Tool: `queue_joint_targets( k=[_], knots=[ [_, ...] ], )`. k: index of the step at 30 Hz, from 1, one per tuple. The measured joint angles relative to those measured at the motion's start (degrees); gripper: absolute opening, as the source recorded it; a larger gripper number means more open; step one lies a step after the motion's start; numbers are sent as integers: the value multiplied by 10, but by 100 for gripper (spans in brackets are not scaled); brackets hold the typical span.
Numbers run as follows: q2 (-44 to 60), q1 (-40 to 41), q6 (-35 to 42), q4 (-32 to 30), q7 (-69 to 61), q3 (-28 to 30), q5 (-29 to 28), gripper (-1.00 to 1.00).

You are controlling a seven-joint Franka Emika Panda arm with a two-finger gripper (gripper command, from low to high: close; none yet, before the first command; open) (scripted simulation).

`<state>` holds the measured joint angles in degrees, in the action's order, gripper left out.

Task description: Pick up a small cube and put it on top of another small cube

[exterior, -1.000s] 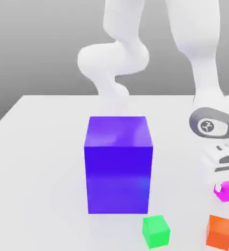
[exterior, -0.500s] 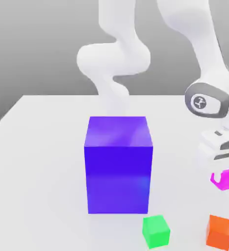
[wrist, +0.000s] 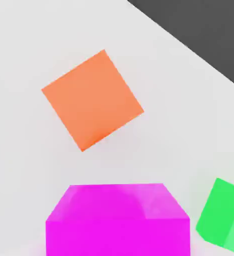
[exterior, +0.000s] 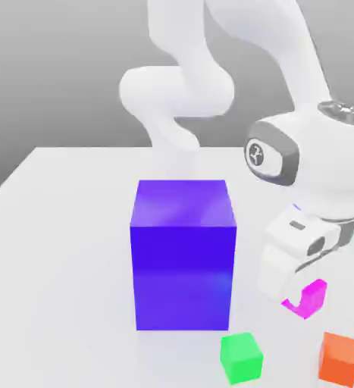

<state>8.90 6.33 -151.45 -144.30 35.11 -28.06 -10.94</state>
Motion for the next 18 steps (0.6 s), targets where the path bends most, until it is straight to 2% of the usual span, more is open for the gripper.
queue_joint_targets(
  k=[9,11,14,15,18],
  knots=[
    [-23,73,20,5,-237,13,48,-100],
    [-4,78,6,8,-251,20,33,-100],
    [53,58,-41,13,-217,53,-23,-100],
    [71,49,-56,14,-205,66,-40,100],
    [71,49,-56,14,-205,66,-40,100]
  ],
)
